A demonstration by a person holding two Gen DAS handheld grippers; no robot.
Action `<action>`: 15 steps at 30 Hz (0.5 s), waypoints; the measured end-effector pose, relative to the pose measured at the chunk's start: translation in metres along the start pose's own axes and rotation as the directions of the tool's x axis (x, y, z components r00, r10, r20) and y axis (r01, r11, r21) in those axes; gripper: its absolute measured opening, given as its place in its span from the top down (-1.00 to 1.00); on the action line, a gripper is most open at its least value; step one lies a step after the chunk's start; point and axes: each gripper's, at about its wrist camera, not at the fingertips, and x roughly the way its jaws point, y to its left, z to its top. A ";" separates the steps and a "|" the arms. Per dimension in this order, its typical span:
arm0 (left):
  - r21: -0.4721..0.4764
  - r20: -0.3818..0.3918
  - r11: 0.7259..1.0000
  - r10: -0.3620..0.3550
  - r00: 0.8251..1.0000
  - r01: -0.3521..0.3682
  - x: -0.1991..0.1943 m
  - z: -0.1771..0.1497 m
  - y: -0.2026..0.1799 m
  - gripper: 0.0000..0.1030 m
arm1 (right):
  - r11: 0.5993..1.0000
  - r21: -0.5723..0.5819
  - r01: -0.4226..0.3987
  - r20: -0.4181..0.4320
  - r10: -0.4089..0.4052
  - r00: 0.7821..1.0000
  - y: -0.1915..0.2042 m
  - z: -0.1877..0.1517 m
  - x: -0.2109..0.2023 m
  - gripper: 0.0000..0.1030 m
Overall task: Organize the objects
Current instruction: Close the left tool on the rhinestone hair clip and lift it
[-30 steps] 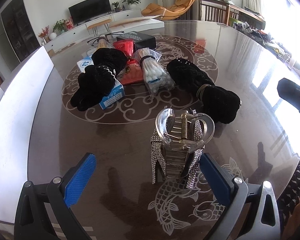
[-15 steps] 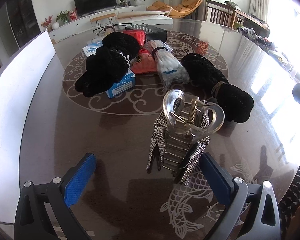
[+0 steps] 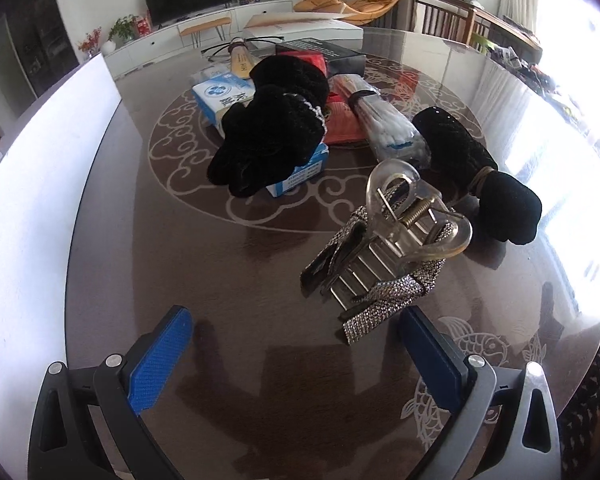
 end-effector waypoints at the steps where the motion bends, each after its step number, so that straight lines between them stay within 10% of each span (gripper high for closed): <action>1: 0.033 0.004 0.999 -0.001 1.000 0.000 0.001 0.004 -0.004 -1.00 | 1.000 0.001 0.000 0.000 0.000 1.000 0.000 0.000 0.000 -1.00; 12: 0.243 0.001 0.967 -0.086 0.996 0.083 0.015 0.048 -0.045 -0.96 | 1.000 0.015 -0.007 0.001 0.007 1.000 -0.004 0.001 -0.001 -1.00; 15: 0.151 0.023 0.985 -0.091 0.996 0.087 0.008 0.043 -0.040 -0.10 | 1.000 0.022 -0.010 0.001 0.010 1.000 -0.006 0.001 -0.001 -1.00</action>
